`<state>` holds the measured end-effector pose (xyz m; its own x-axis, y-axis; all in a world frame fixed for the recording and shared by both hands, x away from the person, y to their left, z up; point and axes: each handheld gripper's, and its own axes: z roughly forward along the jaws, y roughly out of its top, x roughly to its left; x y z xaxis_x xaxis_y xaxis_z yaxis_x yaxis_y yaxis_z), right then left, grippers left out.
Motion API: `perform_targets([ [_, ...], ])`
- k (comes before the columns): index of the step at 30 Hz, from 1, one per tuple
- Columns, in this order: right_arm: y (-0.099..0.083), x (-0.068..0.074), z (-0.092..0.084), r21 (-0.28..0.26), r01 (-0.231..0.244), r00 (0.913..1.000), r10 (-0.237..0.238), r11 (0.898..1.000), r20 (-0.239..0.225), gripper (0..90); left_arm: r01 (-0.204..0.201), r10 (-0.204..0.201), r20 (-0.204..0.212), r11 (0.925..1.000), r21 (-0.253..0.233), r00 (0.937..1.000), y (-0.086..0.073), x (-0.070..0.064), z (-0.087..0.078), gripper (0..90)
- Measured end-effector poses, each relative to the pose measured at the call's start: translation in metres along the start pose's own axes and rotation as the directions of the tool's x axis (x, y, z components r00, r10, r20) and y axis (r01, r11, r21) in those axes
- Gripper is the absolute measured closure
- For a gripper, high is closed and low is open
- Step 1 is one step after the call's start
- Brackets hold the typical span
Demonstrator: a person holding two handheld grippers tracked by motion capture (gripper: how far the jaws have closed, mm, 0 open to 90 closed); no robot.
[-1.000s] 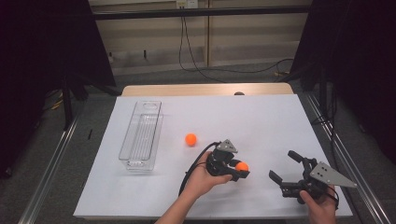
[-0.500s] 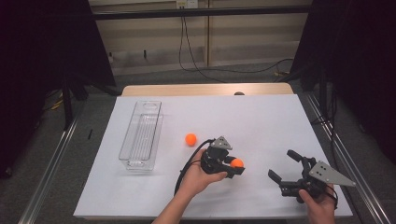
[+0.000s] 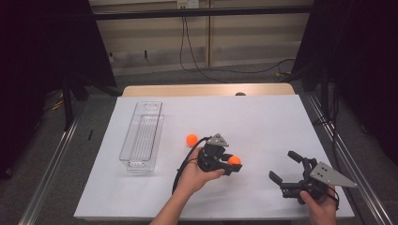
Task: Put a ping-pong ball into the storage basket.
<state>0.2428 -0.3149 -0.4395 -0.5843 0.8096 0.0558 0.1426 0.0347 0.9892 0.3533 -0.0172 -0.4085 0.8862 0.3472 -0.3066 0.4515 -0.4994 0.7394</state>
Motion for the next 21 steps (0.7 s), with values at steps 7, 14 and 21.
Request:
perform_targets([
  [7,0.000,0.000,0.000,-0.002,0.001,1.0000,-0.001,1.000,0.000,0.5,0.001,-0.001,-0.002,1.0000,0.003,1.0000,0.001,0.001,-0.003,50.9],
  [14,0.000,0.000,0.000,-0.001,0.002,1.0000,-0.002,1.000,0.000,0.6,0.012,-0.013,-0.014,0.9999,-0.006,0.9998,0.003,0.004,-0.009,50.8],
  [21,0.000,0.000,-0.001,0.001,0.005,1.0000,-0.005,1.000,0.000,0.5,0.023,-0.024,-0.018,0.9996,-0.018,0.9996,0.004,0.007,-0.014,50.9],
])
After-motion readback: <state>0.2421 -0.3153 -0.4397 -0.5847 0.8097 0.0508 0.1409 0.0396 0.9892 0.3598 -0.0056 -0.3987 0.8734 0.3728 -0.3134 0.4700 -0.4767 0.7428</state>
